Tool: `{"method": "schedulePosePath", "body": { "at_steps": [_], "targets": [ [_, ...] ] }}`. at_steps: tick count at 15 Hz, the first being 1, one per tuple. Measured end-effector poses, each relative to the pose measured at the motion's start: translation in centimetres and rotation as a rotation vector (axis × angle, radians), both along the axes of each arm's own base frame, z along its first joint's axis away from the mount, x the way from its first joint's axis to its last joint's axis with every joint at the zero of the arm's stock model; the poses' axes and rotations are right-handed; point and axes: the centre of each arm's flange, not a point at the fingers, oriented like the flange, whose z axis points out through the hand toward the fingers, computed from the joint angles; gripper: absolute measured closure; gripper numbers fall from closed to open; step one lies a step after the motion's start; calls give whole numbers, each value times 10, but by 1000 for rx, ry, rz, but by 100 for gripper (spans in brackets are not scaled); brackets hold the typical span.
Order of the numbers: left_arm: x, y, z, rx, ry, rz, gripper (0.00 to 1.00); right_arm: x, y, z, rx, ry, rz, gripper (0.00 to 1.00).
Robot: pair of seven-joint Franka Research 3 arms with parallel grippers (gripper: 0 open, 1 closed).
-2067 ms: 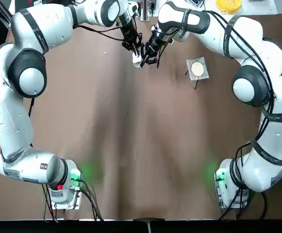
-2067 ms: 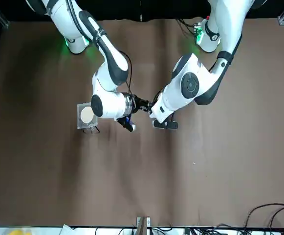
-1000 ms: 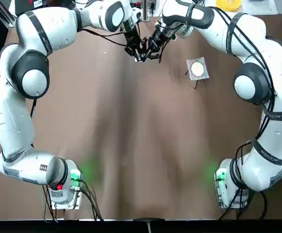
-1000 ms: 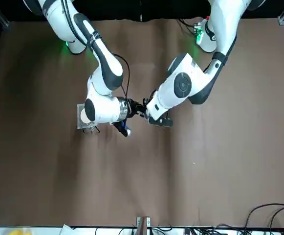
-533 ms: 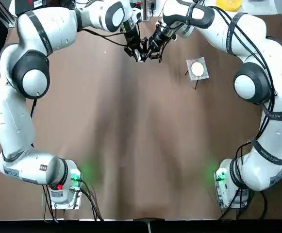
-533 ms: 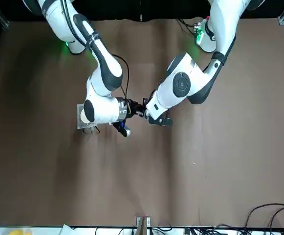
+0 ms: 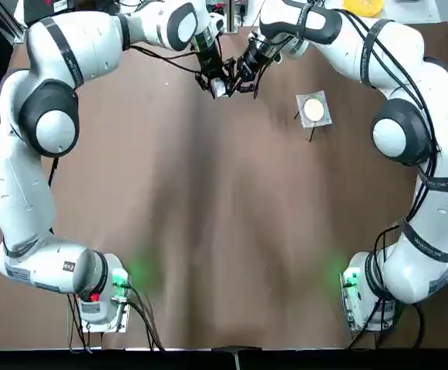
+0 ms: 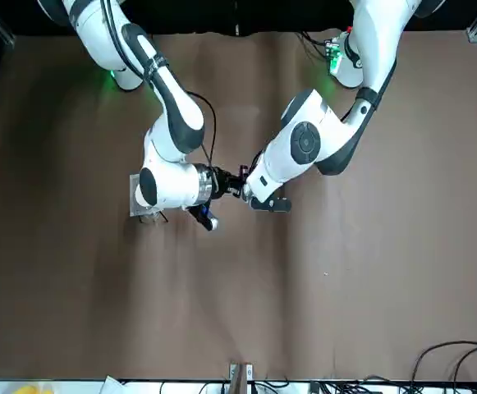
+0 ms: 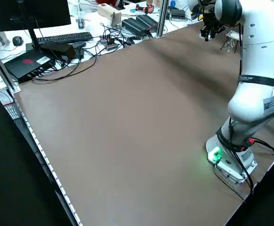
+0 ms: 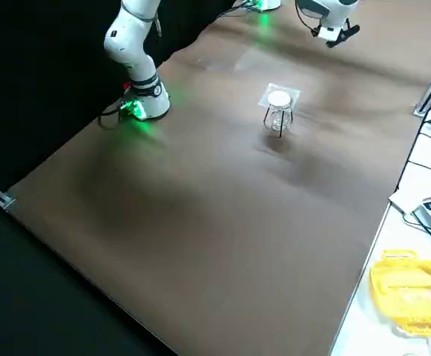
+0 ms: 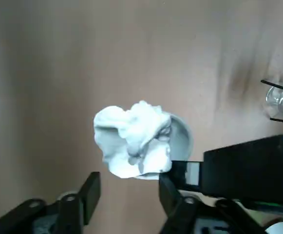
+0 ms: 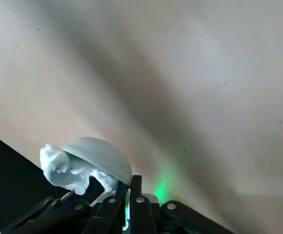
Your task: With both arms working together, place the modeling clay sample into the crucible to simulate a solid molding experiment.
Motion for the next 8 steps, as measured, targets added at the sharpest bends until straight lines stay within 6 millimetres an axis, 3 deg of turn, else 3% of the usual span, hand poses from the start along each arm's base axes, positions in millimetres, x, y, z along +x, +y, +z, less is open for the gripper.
{"method": "schedulePosePath", "body": {
  "at_steps": [2,6,8],
  "targets": [
    [-2,-2,0,3,6,12,21,0,1,2,4,-3,-1,96],
    [-2,-2,0,7,11,23,15,2,0,4,6,-5,-3,96],
    [-3,-3,2,5,11,26,2,2,1,5,8,-9,-6,96]
  ]
}}
